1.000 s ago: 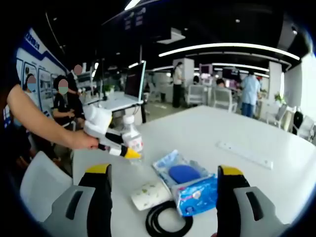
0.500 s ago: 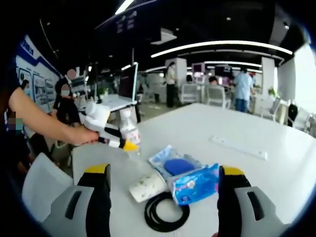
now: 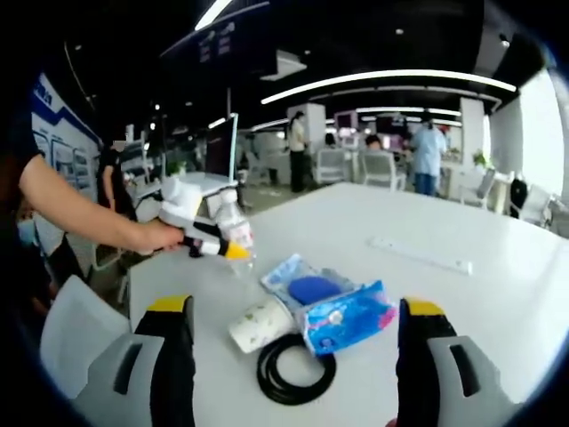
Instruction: Arrange the tabletop items into an orderly group along one side of the table until the central work area is clear of visible clutter.
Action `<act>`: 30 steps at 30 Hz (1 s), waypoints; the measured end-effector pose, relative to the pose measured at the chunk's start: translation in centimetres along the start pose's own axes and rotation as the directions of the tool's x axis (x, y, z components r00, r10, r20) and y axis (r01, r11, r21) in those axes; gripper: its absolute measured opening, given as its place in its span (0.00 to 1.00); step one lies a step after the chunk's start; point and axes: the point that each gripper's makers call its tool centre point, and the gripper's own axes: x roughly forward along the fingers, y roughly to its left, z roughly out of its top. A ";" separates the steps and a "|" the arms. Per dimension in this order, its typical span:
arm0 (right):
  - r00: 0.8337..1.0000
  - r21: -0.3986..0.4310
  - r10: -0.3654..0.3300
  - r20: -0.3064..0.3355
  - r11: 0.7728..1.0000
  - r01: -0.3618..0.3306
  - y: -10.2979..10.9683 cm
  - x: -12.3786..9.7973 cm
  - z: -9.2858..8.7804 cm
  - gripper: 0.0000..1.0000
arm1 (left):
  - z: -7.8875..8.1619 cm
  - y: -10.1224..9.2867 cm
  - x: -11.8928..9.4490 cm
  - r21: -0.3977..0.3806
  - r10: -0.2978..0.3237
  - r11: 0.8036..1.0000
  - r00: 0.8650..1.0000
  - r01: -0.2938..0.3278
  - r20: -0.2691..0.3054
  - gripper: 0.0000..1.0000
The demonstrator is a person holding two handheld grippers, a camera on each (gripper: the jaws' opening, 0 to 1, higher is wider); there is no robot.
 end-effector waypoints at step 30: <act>0.995 0.062 -0.089 -0.052 0.994 0.092 -1.6 -2.4 -2.7 0.95 | 1.2 2.3 3.6 -0.007 0.002 1.000 1.000 -0.002 0.002 0.37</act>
